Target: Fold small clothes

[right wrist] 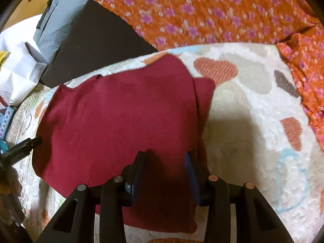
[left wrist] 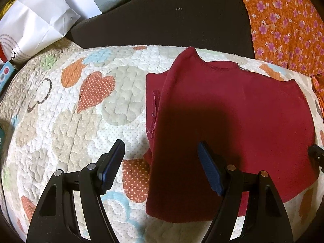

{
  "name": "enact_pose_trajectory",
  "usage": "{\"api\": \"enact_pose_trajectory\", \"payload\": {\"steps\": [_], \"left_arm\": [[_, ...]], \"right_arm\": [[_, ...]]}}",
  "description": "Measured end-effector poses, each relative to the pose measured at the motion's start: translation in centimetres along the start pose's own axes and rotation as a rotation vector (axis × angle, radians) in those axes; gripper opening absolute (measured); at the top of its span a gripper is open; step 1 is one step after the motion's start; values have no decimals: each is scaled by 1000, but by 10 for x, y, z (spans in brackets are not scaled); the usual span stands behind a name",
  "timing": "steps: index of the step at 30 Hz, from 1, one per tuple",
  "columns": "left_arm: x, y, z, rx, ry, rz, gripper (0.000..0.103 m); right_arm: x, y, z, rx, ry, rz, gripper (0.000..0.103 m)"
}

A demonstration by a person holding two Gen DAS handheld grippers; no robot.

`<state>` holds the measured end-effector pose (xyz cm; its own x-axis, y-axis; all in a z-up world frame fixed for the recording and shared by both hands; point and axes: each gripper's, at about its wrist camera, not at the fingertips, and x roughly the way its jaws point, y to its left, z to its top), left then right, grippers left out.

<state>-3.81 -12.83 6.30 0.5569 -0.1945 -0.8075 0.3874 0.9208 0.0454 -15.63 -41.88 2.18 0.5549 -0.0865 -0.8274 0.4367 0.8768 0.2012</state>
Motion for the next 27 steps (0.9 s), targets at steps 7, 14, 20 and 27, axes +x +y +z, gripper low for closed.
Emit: {"api": "enact_pose_trajectory", "payload": {"steps": [7,14,20,27], "left_arm": [[8,14,1,-91,53,-90,75],[7,21,4,-112,54,-77,75],[11,39,6,-150,59,-42,75],[10,46,6,-167,63,-65,75]], "right_arm": [[-19,14,10,-25,-33,11,39],[8,3,20,16,-7,-24,40],[6,20,29,-13,12,-24,40],[12,76,51,-58,13,143,40]]}}
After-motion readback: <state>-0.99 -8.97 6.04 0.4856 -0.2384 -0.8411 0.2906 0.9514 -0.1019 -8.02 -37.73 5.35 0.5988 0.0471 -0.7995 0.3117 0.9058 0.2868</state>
